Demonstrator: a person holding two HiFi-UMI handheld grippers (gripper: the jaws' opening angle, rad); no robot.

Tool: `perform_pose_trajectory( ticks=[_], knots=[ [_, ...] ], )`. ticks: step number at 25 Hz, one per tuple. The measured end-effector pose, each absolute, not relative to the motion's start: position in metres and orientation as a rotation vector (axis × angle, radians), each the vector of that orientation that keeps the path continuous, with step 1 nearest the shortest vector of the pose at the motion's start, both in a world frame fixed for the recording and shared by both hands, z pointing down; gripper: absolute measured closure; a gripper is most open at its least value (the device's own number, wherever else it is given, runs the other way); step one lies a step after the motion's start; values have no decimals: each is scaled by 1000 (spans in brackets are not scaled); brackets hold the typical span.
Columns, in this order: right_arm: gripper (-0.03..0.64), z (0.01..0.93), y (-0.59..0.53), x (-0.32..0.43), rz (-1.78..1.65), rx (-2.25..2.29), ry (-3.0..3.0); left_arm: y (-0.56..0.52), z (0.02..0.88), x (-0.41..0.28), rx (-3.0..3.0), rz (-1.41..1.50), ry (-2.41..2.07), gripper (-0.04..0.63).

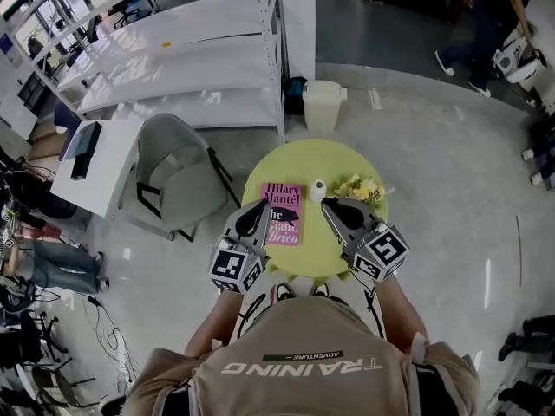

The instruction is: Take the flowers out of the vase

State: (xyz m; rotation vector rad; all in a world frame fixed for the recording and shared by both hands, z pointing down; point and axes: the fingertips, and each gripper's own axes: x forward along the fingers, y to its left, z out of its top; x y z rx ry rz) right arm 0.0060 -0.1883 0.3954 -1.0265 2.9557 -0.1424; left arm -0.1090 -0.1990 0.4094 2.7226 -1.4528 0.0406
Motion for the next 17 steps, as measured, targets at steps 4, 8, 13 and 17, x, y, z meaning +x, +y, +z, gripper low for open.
perform_pose_trajectory(
  ticks=[4,8,13,17],
  knots=[
    [618,400,-190,9,-156,-1050,2934,-201,409,-106,2740,45,-1448,586],
    [618,406,-188,7,-135,-1038,2973,-201,412,-104,2743,52,-1439,586],
    [618,404,-190,8,-132,-1052,2960,-200,412,-103,2744,54,-1438,585],
    [618,403,-193,11,-128,-1060,2959,-201,412,-105,2735,44,-1461,586]
  ],
)
